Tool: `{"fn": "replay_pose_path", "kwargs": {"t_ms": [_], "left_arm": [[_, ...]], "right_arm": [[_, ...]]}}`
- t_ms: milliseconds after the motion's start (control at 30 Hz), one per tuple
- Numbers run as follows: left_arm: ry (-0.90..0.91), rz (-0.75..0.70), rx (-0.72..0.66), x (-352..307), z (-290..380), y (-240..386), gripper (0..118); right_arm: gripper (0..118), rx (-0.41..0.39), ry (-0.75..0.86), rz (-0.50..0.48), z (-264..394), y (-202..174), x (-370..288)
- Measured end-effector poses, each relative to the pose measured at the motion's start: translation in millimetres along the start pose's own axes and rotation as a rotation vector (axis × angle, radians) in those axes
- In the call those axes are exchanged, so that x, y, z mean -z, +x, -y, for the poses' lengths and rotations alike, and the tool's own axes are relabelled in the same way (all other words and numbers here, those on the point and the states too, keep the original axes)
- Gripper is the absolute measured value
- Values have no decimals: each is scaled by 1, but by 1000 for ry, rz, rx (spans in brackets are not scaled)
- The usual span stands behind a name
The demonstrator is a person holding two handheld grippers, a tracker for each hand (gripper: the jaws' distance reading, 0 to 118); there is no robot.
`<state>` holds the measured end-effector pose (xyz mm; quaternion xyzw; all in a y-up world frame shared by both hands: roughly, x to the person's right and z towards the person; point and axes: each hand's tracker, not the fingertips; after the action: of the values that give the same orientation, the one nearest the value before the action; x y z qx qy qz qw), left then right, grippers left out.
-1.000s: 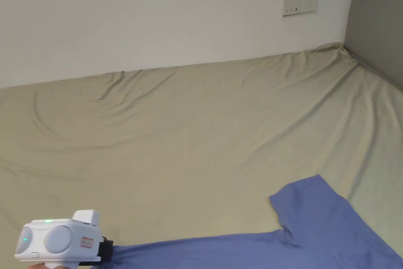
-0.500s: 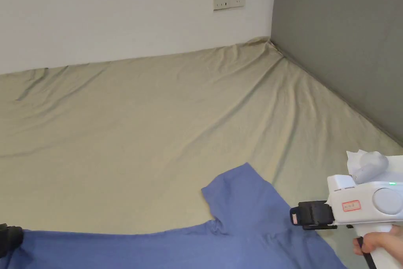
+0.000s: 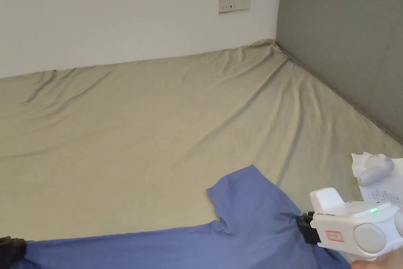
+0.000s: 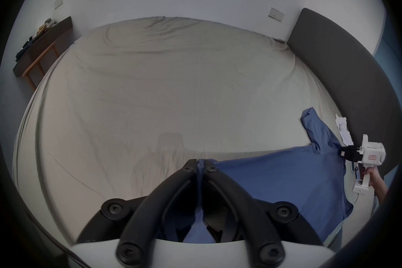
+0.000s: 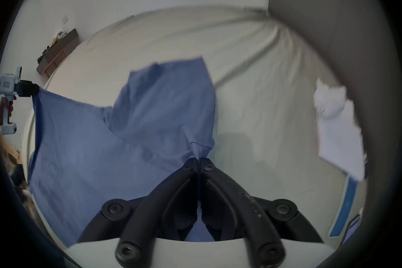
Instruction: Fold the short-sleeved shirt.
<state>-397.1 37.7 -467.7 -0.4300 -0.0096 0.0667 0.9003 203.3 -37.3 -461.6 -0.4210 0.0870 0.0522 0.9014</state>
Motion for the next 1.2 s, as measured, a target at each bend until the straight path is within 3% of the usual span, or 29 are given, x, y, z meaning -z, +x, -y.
{"fn": "replay_pose_path", "kwargs": {"t_ms": [67,200,267,333,433,500,633,733,833,967,1067,1200], "left_arm": [[78,-39,42,-22,3,4,3],[253,-100,76,-84,5,22,3],[354,-120,30,-110,-5,8,3],[460,-131,-8,-141,-18,7,3],[539,-126,-32,-177,-52,12,3],[556,-152,-31,-191,-81,18,3],[607,-245,13,-202,-146,33,3],[648,-206,-76,-214,-189,32,3],[676,-303,-2,-219,-218,52,3],[668,-281,-49,-218,-252,47,2],[654,-302,-20,-208,-270,53,2],[663,-288,-19,-193,-299,59,2]], "right_arm": [[3,108,117,-10,-7,-4,-27],[3,69,404,107,-25,-27,-95],[3,204,533,97,-48,-9,-130],[3,276,642,131,-69,-2,-159],[3,236,733,127,-118,-9,-198],[3,254,753,103,-154,-6,-208],[3,215,773,131,-225,-8,-216],[3,271,818,153,-267,-13,-229],[3,234,835,187,-306,-21,-240],[3,248,815,193,-346,-23,-243],[3,198,818,249,-371,-24,-241],[3,227,814,283,-411,-15,-229]]}}
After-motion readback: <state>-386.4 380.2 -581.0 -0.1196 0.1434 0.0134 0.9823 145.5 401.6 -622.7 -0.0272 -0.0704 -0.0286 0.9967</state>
